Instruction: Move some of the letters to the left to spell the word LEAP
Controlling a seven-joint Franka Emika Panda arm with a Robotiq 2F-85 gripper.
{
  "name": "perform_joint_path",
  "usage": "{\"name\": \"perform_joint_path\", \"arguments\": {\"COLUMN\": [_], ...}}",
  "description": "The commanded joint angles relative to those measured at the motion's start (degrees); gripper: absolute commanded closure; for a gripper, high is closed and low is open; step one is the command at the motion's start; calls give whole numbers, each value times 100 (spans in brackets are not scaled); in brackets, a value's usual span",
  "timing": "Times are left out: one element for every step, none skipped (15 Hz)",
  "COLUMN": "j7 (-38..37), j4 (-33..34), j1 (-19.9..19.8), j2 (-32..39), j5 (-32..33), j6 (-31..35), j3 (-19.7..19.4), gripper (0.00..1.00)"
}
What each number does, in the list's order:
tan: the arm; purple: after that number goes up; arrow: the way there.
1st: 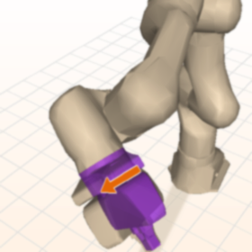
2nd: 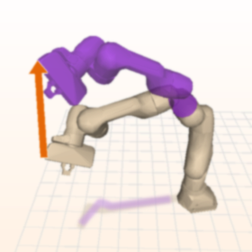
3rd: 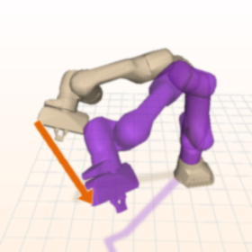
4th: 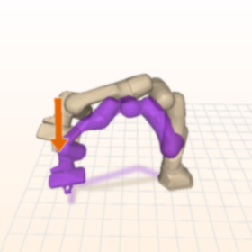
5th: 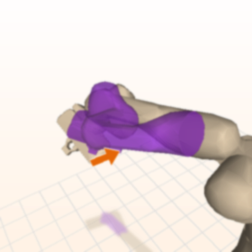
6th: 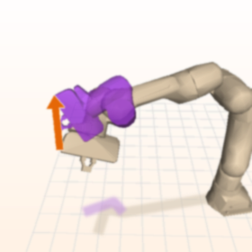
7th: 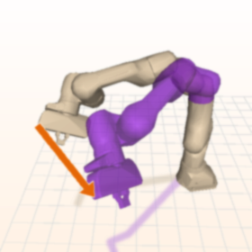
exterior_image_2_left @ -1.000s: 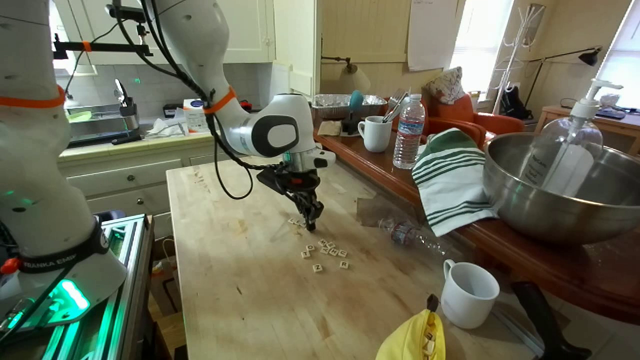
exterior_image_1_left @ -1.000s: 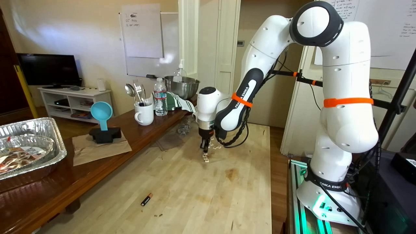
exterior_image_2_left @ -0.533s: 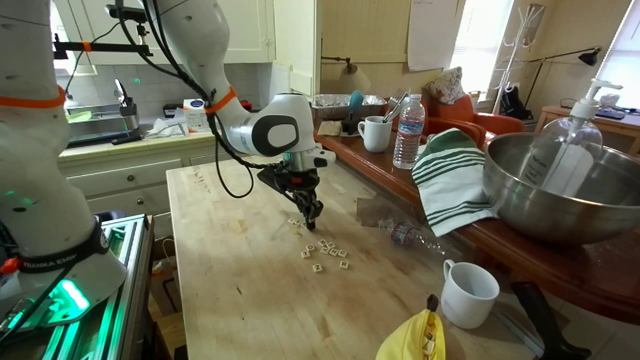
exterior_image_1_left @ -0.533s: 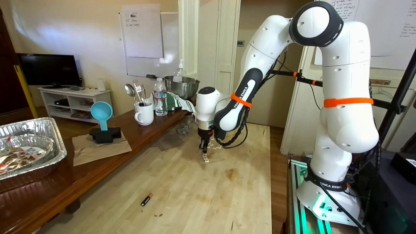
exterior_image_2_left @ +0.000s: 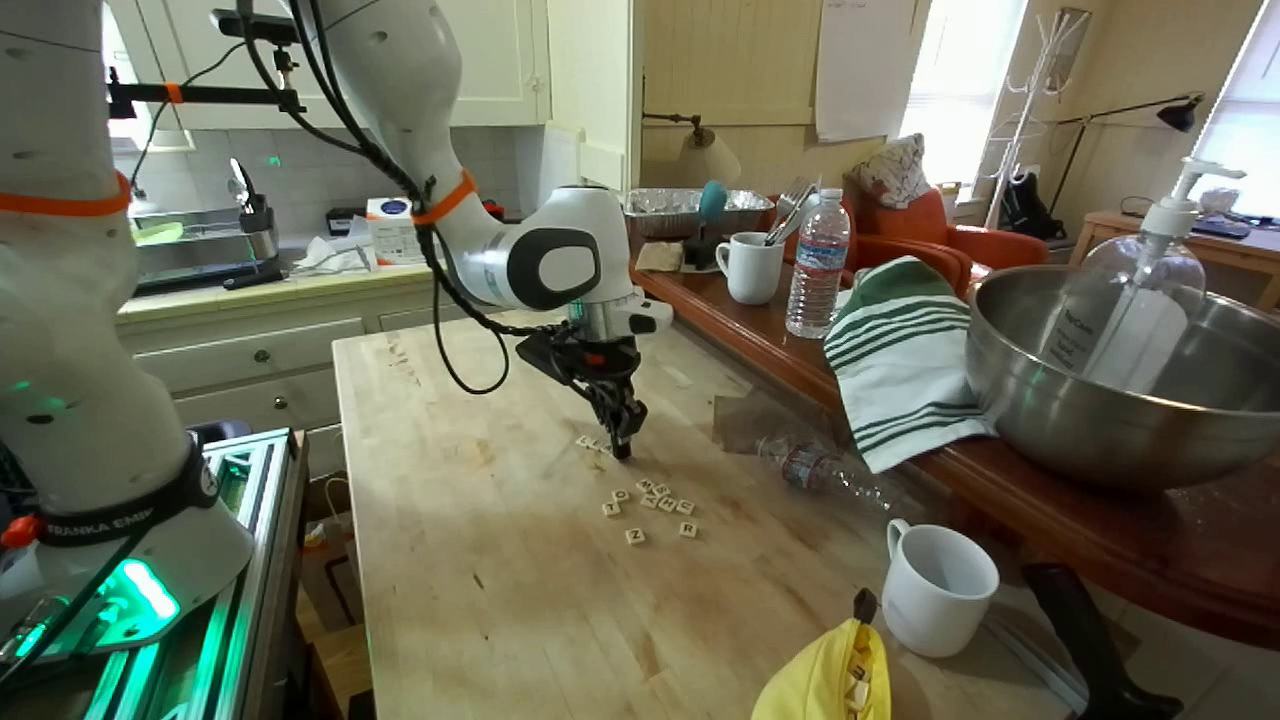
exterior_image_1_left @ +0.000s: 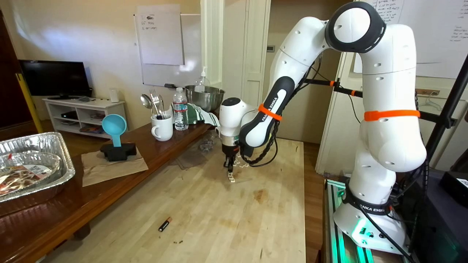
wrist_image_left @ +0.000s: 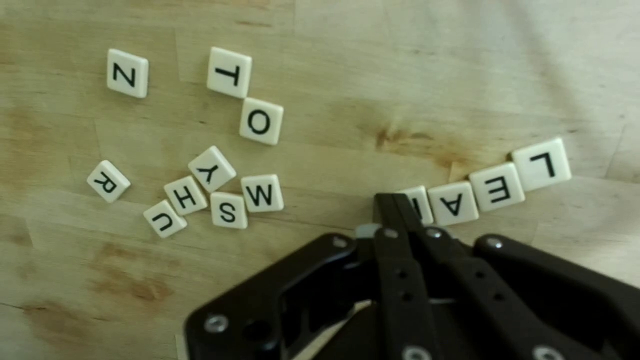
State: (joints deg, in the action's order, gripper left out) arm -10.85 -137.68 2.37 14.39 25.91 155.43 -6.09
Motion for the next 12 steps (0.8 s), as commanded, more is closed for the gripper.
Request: {"name": "perform_joint_path", "arguments": {"j7": [-10,-18,-25,-32,-21,-16,-7,-8,7,21,29,32], "j4": [76,79,81,73,69,68,64,54,39,30,20,16], "j1": [80,79,81,82,78,72,69,67,60,54,51,52], "j2": [204,196,187,160,145,132,118,95,63,43,15,3], "j5": [-247,-266,-278,-284,-301,-317,-329,-341,-361,-388,-405,-415], "j6": [-181,-175,-170,-153,-146,-143,-146,-137,-123,-119,-111,-113], "j3": [39,38,33,29,30,28,28,25,26,32,33,31], "gripper": [100,100,100,100,100,100,100,100,100,100,100,100]}}
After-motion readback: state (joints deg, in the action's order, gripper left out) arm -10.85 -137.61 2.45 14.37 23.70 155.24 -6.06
